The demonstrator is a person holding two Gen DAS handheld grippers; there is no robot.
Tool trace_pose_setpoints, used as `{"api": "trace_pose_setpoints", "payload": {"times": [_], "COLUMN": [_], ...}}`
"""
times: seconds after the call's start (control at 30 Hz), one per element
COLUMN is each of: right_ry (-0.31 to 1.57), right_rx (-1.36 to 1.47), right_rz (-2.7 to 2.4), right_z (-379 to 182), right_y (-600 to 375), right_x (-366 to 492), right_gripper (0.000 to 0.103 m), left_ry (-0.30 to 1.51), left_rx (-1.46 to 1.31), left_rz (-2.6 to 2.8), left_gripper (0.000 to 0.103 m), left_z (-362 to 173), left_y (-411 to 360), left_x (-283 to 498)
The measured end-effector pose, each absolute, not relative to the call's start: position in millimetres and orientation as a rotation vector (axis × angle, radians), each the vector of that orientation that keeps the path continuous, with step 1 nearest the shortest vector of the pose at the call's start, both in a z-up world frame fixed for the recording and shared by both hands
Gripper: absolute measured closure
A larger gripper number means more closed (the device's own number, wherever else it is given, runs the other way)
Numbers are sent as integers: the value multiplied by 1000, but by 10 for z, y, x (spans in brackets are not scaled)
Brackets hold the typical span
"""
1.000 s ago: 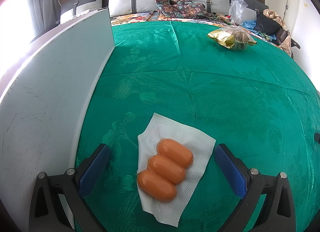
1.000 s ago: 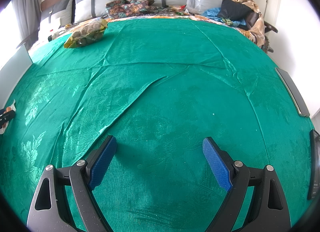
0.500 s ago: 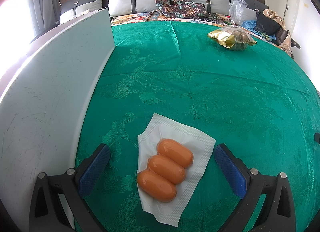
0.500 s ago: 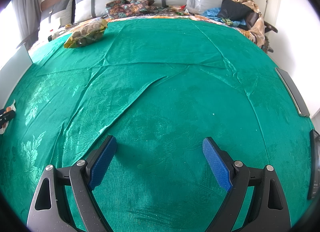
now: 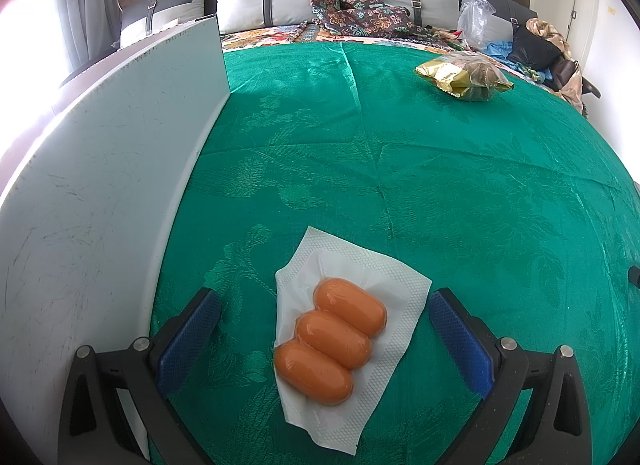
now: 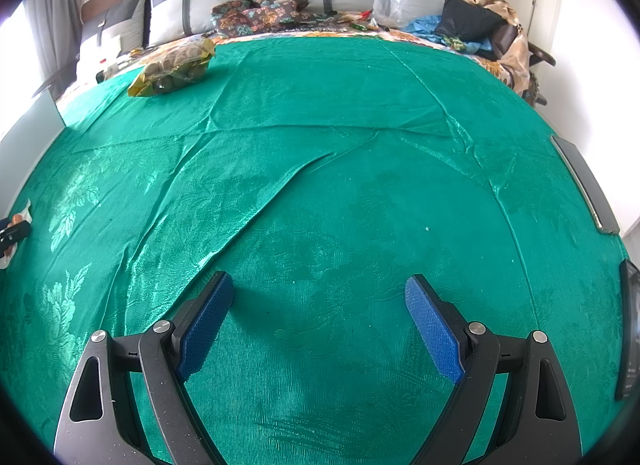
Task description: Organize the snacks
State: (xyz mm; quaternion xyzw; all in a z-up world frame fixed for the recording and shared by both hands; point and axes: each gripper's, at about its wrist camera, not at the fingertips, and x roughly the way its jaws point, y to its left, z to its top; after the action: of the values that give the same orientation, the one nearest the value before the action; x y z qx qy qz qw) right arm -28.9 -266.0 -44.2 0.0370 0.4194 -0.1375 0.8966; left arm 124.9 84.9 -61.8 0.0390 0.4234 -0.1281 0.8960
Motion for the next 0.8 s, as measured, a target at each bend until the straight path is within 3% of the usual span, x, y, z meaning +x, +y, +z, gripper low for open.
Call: {"api": "trace_pose_setpoints", "payload": {"times": [0.47,0.6,0.8], "right_ry": [868,875,825], "right_rx": [79,67,-485], "right_rz": [-289,-163,256], "right_z": [-442,-179,603], "right_y": [-2652,-2727,-2252], "right_x": [-290,-24,1049], "right_gripper": [14,16,14], "left_ry": [877,877,877], "left_rx": [81,81,81], "left_rz": [-265,-265,-265], "left_gripper": [0,0,0], "left_z": [-618,-617,-617], "left_y": [847,847,847], "left_x": [1246,1243,1242]}}
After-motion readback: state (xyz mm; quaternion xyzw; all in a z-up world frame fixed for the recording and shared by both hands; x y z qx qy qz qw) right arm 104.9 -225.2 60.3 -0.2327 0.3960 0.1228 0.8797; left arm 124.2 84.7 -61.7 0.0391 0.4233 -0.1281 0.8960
